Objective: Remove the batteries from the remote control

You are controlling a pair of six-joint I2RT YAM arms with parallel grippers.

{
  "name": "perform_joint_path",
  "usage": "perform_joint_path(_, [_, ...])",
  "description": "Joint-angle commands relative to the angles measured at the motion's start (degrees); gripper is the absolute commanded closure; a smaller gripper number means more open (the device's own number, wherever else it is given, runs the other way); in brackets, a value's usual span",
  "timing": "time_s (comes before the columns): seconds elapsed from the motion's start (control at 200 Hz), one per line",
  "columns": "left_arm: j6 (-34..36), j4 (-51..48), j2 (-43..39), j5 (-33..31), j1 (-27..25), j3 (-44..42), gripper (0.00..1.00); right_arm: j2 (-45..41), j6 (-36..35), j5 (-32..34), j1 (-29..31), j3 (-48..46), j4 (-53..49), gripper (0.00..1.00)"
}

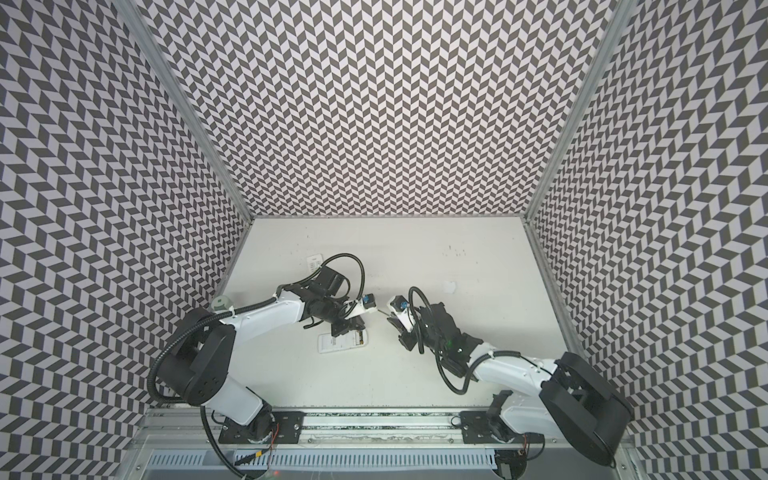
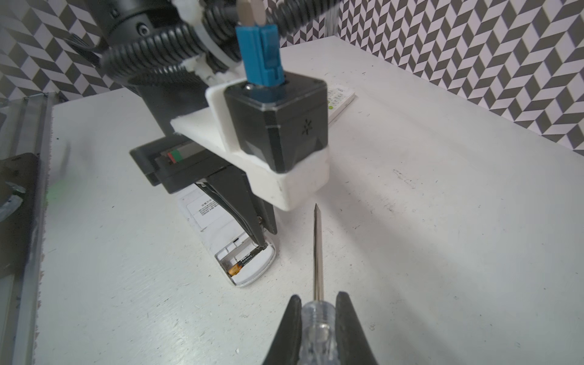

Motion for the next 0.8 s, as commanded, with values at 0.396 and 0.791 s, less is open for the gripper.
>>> perform_joint_path(0.396, [-20.9,10.8,5.44,5.96,-1.45,14.89,0.94,-19.48,4.48,18.68,-3.57,-3.26,-3.66,1.0])
perform_joint_path(0.791, [-44.42,8.47,27.83,16.28,-1.19,32.41,0.97,-38.3,10.86,34.74,-3.77,-10.46,-8.12,1.0])
